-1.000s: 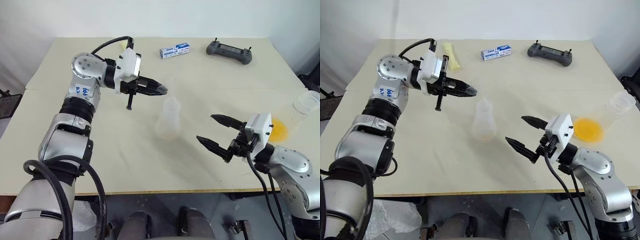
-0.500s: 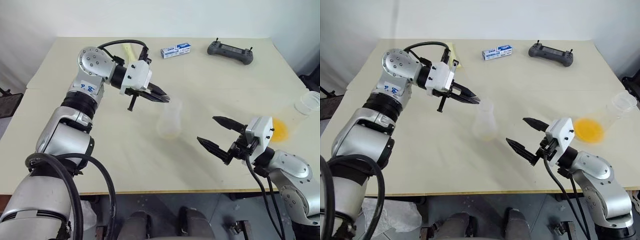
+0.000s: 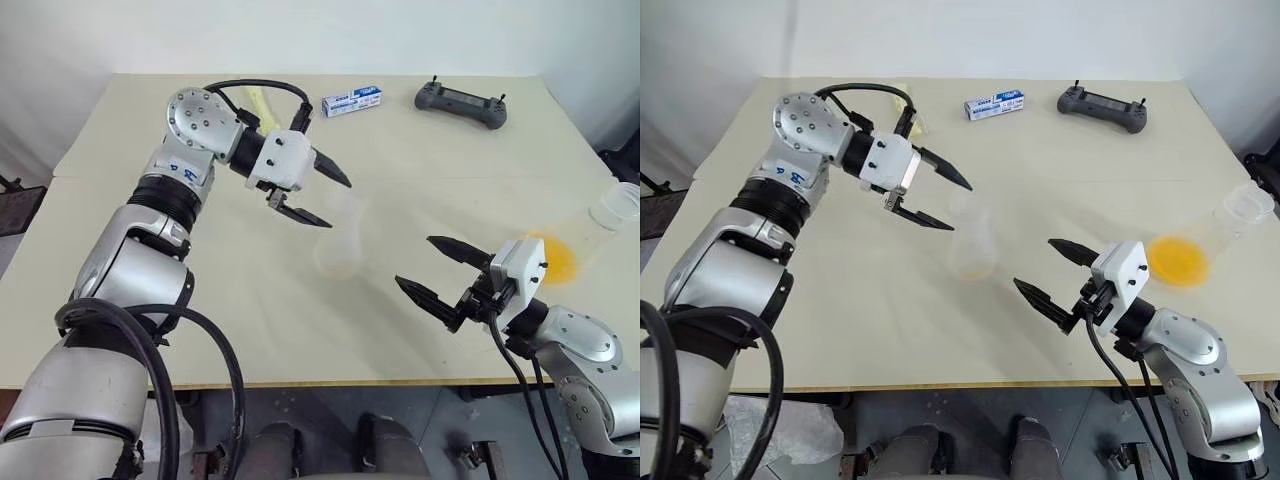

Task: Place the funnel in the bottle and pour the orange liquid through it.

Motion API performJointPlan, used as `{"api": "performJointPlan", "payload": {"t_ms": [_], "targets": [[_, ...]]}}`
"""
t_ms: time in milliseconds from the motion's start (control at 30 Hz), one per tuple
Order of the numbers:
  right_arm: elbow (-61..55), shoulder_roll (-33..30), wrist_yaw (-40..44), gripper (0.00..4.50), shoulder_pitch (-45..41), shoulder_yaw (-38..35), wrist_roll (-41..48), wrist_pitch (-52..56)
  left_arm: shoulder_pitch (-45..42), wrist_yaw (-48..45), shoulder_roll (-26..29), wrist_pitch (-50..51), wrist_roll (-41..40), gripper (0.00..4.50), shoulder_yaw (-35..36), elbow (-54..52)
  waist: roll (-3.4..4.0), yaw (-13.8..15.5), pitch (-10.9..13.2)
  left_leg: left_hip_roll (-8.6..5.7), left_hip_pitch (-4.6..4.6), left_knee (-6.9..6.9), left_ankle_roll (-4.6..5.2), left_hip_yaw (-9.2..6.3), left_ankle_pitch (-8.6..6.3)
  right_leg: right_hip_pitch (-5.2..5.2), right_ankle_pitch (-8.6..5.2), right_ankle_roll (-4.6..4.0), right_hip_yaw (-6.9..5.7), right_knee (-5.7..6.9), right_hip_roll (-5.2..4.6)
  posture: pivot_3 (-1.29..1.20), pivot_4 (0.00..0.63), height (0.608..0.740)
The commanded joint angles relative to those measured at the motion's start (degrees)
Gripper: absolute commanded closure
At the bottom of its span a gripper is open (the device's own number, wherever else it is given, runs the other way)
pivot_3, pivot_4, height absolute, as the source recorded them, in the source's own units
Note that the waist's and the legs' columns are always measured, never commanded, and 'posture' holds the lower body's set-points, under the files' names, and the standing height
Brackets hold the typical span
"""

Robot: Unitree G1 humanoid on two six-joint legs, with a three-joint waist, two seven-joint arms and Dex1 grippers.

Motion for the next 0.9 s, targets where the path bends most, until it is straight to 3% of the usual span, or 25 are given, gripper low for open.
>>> {"api": "performJointPlan", "payload": {"t_ms": [33, 233, 433, 667, 900], "targets": [[-2.2, -1.1, -0.3, 0.00, -0.1, -3.0, 0.4, -1.0, -2.4, -6.4, 0.2, 2.2, -2.4, 0.03, 3.6, -1.3, 0.00, 0.0, 0.0, 0.00, 0.00, 0.00, 0.00, 0.00, 0.00, 0.00, 0.00, 0.00, 0.00, 0.00, 0.00, 0.00, 0.150, 0.740], [-6.0, -0.9, -3.6, 0.00, 4.7, -7.7, 0.8, 0.5, 0.8, -6.4, 3.3, 12.9, -5.8, 0.01, 12.1, -3.9, 0.00, 0.0, 0.0, 0.03, 0.00, -0.02, 0.00, -0.02, 0.00, -0.01, 0.00, 0.00, -0.02, 0.01, 0.01, 0.00, 0.150, 0.740], [-14.0, 2.0, -11.5, 0.00, 12.0, -12.5, 1.3, 3.0, 9.5, -2.9, 7.0, 25.0, -7.4, 0.01, 21.5, -12.3, 0.01, -0.1, 0.0, 0.09, 0.07, -0.03, 0.00, -0.02, 0.00, -0.01, 0.00, 0.00, 0.01, 0.10, 0.01, 0.00, 0.150, 0.740], [-22.9, 10.9, -25.7, 0.00, 21.4, -16.4, -1.2, 6.2, 35.0, 8.5, 9.9, 39.3, -7.9, 0.01, 28.4, -33.4, 0.15, -0.3, -0.1, 0.09, 0.21, -0.10, -0.03, -0.09, -0.01, -0.01, 0.00, 0.00, 0.15, 0.23, -0.01, 0.00, 0.150, 0.740], [-21.0, 12.7, -32.6, 0.00, 20.2, -20.9, -3.2, 6.5, 44.8, 7.8, 6.2, 38.8, -8.5, 0.01, 31.5, -37.8, 0.14, 0.2, -0.1, -0.01, 0.18, 0.11, -0.02, -0.14, 0.00, 0.11, 0.00, 0.00, 0.48, 0.18, 0.02, 0.00, 0.150, 0.740]]}}
